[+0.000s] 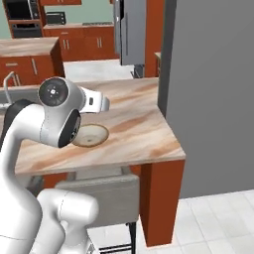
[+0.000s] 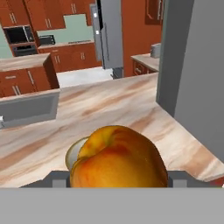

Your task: Retrieve the peach and banana from the fridge and place them into the bowl on the dining table.

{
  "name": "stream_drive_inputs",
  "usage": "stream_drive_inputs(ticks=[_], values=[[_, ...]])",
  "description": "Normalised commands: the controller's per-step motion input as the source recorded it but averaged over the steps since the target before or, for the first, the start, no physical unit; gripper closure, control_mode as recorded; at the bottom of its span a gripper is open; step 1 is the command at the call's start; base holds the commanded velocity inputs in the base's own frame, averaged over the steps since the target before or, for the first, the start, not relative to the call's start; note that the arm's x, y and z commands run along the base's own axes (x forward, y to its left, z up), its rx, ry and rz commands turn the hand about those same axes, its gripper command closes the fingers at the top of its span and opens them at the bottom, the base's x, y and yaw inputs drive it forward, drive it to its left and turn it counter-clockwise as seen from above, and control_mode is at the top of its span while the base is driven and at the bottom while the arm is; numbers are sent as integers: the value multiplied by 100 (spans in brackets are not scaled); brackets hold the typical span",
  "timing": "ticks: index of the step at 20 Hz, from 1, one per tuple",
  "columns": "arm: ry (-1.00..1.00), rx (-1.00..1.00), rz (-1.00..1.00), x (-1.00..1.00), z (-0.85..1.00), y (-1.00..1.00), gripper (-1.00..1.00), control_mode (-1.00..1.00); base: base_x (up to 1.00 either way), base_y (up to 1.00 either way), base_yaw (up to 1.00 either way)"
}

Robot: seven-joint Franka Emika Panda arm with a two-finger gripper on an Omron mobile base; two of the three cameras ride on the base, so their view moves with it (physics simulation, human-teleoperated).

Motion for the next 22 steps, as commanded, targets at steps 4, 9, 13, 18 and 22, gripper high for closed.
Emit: stream_drive_inputs(ticks=[4,9,13,18,22], values=[[0,0,0,0,0,0,100,100,100,0,49],[0,0,0,0,0,0,100,100,99,0,45],[0,0,0,0,0,0,100,100,82,0,29],[0,0,0,0,0,0,100,100,81,0,21],[22,0,16,83,-39,0,100,-100,0,0,0]])
